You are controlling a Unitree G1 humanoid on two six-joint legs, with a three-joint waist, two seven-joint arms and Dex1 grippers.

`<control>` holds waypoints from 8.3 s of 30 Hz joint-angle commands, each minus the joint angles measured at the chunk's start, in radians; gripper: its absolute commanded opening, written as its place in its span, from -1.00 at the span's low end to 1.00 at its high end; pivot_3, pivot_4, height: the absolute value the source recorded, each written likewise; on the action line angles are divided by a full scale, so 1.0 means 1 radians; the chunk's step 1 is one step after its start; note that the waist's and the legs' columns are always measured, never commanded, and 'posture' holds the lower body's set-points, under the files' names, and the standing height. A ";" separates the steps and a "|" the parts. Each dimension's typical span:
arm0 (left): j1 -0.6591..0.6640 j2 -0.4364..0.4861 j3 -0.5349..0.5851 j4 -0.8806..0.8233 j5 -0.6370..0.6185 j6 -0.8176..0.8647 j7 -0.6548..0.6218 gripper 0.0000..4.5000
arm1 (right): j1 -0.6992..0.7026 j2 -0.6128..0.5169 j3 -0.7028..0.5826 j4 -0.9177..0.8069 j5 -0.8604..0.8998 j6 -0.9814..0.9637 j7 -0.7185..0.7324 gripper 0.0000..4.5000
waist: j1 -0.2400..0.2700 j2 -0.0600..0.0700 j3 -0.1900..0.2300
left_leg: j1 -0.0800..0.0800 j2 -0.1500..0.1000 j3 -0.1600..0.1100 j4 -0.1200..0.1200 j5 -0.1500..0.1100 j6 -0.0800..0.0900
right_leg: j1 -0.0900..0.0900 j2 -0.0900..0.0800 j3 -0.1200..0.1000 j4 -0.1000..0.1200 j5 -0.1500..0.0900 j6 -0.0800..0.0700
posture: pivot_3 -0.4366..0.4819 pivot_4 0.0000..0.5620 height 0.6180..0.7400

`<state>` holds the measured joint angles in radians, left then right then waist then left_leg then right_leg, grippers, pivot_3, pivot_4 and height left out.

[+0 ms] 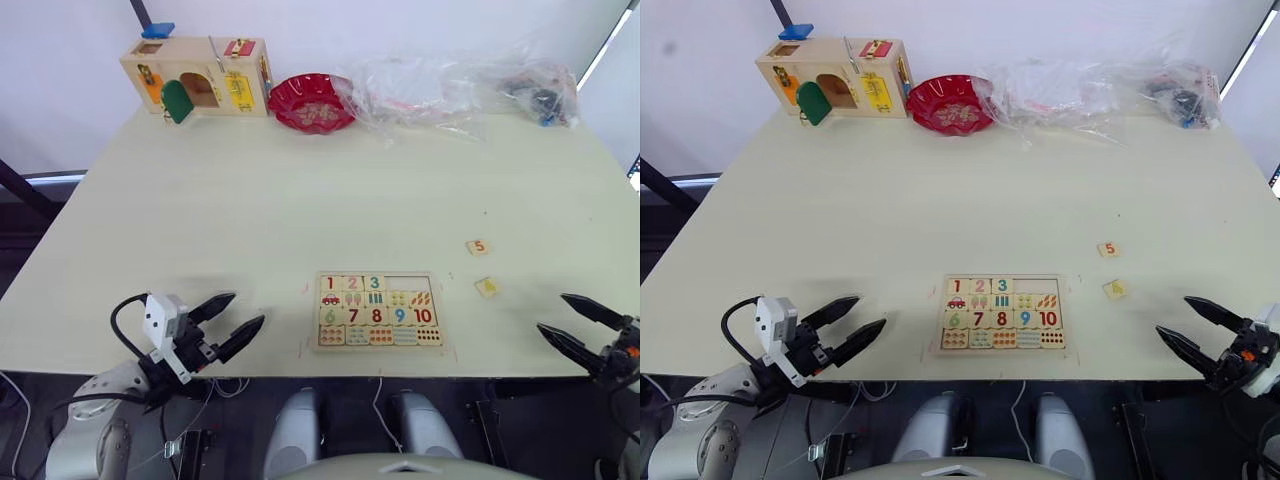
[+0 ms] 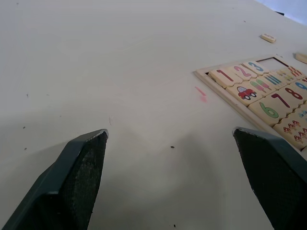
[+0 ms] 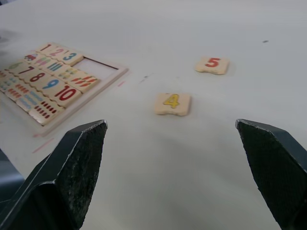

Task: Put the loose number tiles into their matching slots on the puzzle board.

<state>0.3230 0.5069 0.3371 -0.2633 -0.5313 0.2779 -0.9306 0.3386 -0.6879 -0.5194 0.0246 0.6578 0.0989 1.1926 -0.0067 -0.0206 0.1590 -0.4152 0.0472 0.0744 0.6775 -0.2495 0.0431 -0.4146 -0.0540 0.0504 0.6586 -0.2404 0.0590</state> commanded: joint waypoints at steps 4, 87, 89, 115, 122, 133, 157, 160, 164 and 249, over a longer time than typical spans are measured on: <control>-0.002 0.016 -0.009 -0.018 -0.012 -0.011 -0.003 0.97 | -0.005 -0.018 -0.040 -0.002 -0.002 -0.022 0.012 1.00 | -0.001 0.000 0.000 | 0.000 0.000 0.000 -0.004 0.003 0.004 | 0.000 0.003 -0.001 -0.002 0.000 0.000 | -0.05 -0.47 1.00; -0.211 0.251 0.010 0.210 -0.224 -0.136 -0.655 1.00 | -1.098 -0.229 0.969 0.896 -0.342 -0.551 0.422 0.00 | -0.010 0.000 0.002 | 0.002 0.004 0.017 -0.007 0.002 0.007 | -0.005 -0.001 -0.001 -0.006 0.004 0.002 | -0.05 -0.47 1.00; -0.216 0.251 0.008 0.215 -0.222 -0.139 -0.654 1.00 | -1.099 -0.226 0.968 0.910 -0.355 -0.577 0.422 0.00 | -0.010 0.000 0.002 | 0.002 0.005 0.018 -0.007 0.002 0.007 | -0.005 -0.001 -0.001 -0.006 0.004 0.001 | -0.05 -0.47 1.00; -0.236 0.242 -0.015 0.257 -0.201 -0.172 -0.667 1.00 | -1.076 -0.220 0.949 0.917 -0.348 -0.549 0.422 -0.12 | -0.011 0.000 0.002 | 0.003 0.008 0.020 -0.007 0.002 0.007 | -0.005 -0.002 -0.003 -0.005 0.006 -0.001 | -0.05 -0.47 1.00; -0.228 0.237 -0.017 0.251 -0.199 -0.175 -0.664 1.00 | -1.061 -0.227 0.932 0.897 -0.347 -0.543 0.422 -0.61 | -0.010 0.000 0.002 | 0.002 0.008 0.018 -0.007 0.002 0.006 | -0.005 -0.002 -0.005 -0.006 0.005 -0.001 | -0.05 -0.47 1.00; -0.222 0.232 -0.006 0.243 -0.203 -0.174 -0.649 1.00 | -0.934 -0.322 0.752 0.202 -0.250 0.026 0.283 -0.61 | -0.011 0.001 0.002 | 0.001 0.008 0.019 -0.007 0.002 0.006 | -0.009 -0.010 -0.011 -0.003 0.006 -0.001 | -0.05 -0.47 1.00; -0.205 0.216 0.006 0.229 -0.207 -0.173 -0.622 1.00 | -1.505 -0.104 1.188 -0.264 -0.359 1.215 -0.045 -0.61 | -0.014 0.000 0.002 | -0.009 0.010 0.036 -0.006 0.000 0.004 | -0.030 -0.028 -0.040 0.003 0.010 -0.006 | -0.05 -0.47 1.00; -0.200 0.216 0.008 0.227 -0.206 -0.175 -0.620 1.00 | -1.526 -0.060 1.224 -0.248 -0.356 1.251 -0.074 -0.61 | -0.015 0.000 0.002 | -0.016 0.010 0.033 -0.004 0.000 0.004 | -0.034 -0.028 -0.043 0.004 0.010 -0.006 | -0.05 -0.47 1.00; -0.197 0.216 0.009 0.225 -0.206 -0.176 -0.617 1.00 | -1.534 -0.025 1.259 -0.239 -0.357 1.273 -0.107 -0.61 | -0.014 0.000 0.002 | -0.017 0.009 0.032 -0.003 0.000 0.004 | -0.034 -0.028 -0.044 0.004 0.010 -0.006 | -0.05 -0.47 1.00; -0.159 0.209 0.025 0.183 -0.206 -0.166 -0.569 1.00 | -1.408 0.013 1.358 -0.279 -0.363 1.189 -0.230 -0.61 | -0.033 0.000 0.001 | -0.017 0.009 0.025 -0.003 0.002 0.002 | -0.030 -0.027 -0.052 0.003 0.010 -0.006 | -0.05 -0.47 1.00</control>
<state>0.1603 0.7145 0.3416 -0.0562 -0.7295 0.1212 -1.5001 -1.0713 -0.6644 0.8400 -0.2339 0.3019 1.2963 0.9555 -0.0394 -0.0209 0.1605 -0.4327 0.0567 0.0990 0.6747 -0.2476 0.0450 -0.4443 -0.0814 -0.0020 0.6615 -0.2306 0.0529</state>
